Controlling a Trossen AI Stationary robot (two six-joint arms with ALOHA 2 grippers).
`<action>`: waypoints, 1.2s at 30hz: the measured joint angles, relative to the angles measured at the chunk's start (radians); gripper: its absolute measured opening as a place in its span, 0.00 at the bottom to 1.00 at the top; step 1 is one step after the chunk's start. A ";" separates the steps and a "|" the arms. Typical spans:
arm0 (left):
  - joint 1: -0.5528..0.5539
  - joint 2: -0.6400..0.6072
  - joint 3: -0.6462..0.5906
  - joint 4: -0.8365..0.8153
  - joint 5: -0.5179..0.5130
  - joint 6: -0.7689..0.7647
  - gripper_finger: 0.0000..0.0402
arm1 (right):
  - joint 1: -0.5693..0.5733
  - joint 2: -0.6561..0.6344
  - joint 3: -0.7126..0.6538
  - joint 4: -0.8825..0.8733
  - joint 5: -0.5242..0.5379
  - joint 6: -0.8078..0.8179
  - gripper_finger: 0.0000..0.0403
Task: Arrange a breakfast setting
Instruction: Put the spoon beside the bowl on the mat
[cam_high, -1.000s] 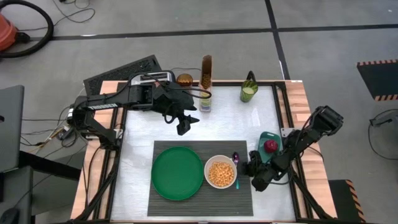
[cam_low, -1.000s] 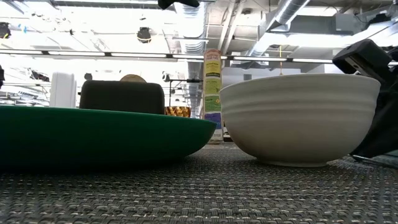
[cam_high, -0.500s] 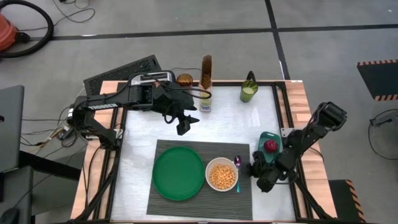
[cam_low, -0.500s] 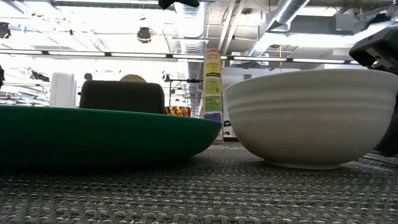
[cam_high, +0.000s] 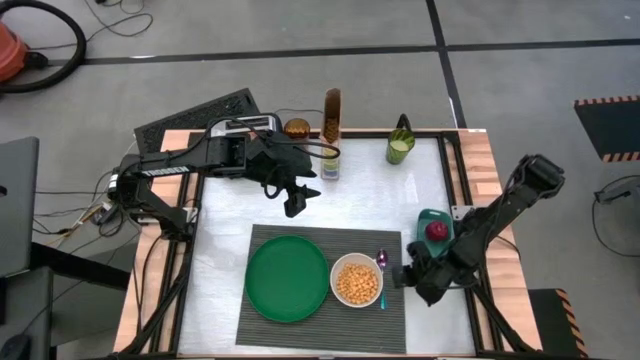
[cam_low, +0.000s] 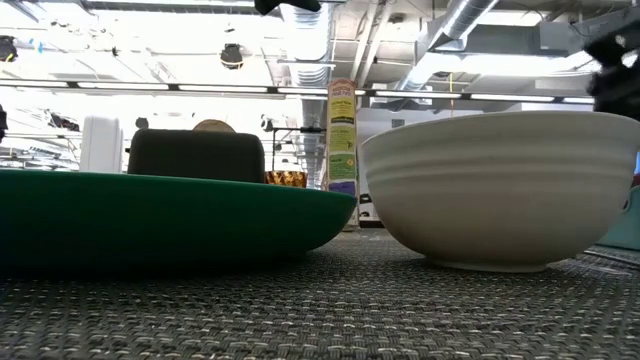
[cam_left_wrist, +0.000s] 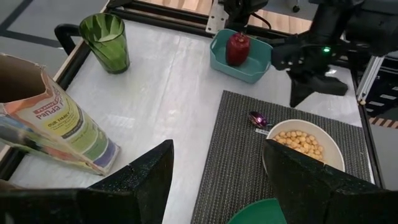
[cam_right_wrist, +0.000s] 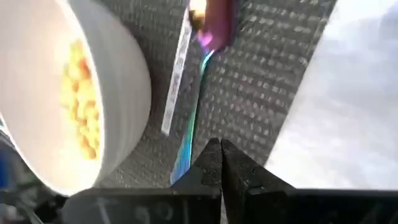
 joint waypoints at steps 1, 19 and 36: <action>0.000 0.000 0.000 0.000 0.000 0.002 0.57 | -0.006 0.012 0.030 -0.032 -0.027 -0.014 0.04; 0.002 0.000 0.000 -0.002 -0.008 0.024 0.58 | -0.091 0.299 0.425 -0.543 -0.134 -1.064 0.04; 0.002 0.000 0.000 -0.020 -0.009 0.014 0.57 | -0.060 0.341 0.290 -0.271 -0.147 -1.147 0.04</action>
